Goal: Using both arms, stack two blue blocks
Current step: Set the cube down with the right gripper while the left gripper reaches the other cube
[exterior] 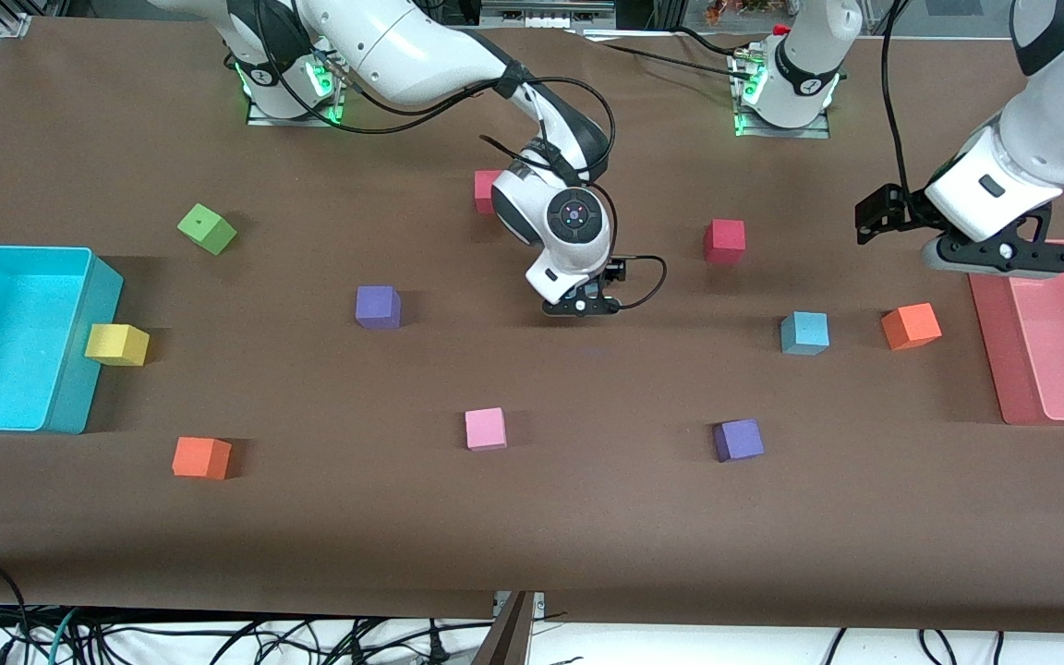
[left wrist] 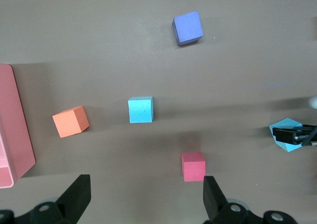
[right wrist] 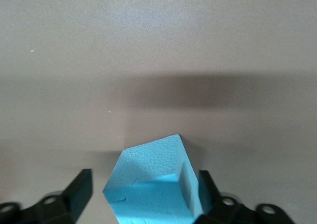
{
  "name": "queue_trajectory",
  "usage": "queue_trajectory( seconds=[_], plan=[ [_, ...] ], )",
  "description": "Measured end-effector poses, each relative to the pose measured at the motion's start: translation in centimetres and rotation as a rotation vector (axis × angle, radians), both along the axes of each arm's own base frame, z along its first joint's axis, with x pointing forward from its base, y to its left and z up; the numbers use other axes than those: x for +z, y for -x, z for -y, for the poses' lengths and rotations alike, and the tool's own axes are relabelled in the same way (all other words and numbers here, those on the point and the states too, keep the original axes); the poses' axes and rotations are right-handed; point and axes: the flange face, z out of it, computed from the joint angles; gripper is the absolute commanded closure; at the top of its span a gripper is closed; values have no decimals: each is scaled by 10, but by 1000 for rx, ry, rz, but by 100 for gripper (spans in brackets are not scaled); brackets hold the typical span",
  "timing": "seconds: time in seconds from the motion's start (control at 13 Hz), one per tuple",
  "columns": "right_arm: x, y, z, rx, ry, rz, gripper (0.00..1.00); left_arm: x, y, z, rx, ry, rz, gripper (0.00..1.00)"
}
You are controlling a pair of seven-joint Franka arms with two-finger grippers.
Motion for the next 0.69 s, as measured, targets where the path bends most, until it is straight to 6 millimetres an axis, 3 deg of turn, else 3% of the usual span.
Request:
queue_trajectory(
  seconds=[0.15, 0.31, 0.46, 0.69],
  plan=[
    [1, -2, 0, -3, -4, 7, 1, -15, -2, -1, 2, 0, -2, 0],
    [8, -13, 4, -11, -12, 23, 1, -43, -2, -1, 3, -1, -10, 0],
    [23, -31, 14, -20, -28, 44, 1, -81, 0, -4, 5, -3, -24, 0],
    [56, -62, 44, 5, -21, 34, 1, -120, -2, -12, 16, 1, -5, 0]
  ],
)
